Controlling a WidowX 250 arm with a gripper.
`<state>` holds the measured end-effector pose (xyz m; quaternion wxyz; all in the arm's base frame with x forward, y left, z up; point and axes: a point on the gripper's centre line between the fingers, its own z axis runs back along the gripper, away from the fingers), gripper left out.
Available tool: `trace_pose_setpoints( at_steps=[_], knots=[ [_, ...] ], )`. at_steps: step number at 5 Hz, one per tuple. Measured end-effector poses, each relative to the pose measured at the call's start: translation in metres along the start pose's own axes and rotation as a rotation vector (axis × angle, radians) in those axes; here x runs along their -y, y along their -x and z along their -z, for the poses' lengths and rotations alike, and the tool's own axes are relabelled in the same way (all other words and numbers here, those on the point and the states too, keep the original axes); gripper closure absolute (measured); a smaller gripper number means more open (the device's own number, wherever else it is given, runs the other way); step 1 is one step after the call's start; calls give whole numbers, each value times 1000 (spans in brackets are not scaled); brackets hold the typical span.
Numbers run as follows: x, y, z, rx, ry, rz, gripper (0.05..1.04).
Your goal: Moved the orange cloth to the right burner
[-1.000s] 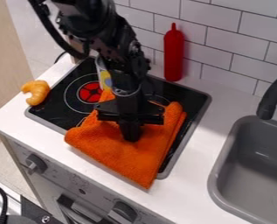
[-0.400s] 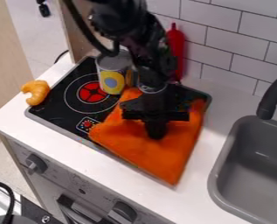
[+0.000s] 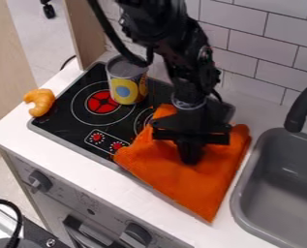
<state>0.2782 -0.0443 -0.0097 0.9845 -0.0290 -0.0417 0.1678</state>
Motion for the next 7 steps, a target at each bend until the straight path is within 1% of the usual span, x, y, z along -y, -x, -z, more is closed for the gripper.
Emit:
trace_pose_setpoints(
  at_steps=[1,2,3,4,5,6,7],
  knots=[
    [-13,-7,-8,73,-10,8,1032],
    [-30,-13,-11,66,-53,-3,1013],
    [-42,-25,-21,41,-90,-55,874],
    [-51,-29,-47,57,-77,-74,636],
    [-60,-40,-87,53,-35,-123,344],
    [-61,-34,-106,61,-7,-113,104],
    [-67,-31,-109,61,-11,-92,85]
  ],
)
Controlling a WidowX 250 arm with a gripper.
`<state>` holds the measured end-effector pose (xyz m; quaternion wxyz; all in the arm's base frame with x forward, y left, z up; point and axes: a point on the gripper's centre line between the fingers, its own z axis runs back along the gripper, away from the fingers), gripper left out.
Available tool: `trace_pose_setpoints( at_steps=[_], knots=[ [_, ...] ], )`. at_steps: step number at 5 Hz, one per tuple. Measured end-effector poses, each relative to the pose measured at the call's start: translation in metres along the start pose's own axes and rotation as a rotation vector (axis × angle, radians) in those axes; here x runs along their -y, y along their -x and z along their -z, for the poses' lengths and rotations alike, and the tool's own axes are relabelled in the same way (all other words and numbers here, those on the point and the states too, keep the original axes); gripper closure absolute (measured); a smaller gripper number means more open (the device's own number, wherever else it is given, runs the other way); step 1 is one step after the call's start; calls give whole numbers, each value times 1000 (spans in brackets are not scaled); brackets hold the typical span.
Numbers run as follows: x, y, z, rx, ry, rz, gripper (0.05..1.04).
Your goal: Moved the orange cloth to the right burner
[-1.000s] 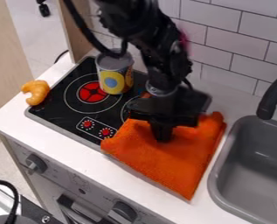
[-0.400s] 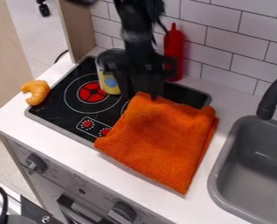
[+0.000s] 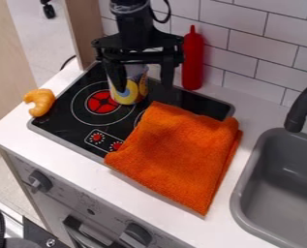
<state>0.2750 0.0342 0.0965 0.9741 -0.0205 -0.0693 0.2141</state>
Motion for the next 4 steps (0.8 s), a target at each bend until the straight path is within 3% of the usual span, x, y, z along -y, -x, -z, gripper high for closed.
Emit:
trace_pose_setpoints(
  at_steps=[1,2,3,4],
  knots=[
    [-30,-10,14,40,-101,-43,85],
    [-63,-29,42,105,-203,-109,85],
    [-93,-44,52,172,-222,-193,85],
    [-126,-70,44,190,-237,-360,85]
  ],
)
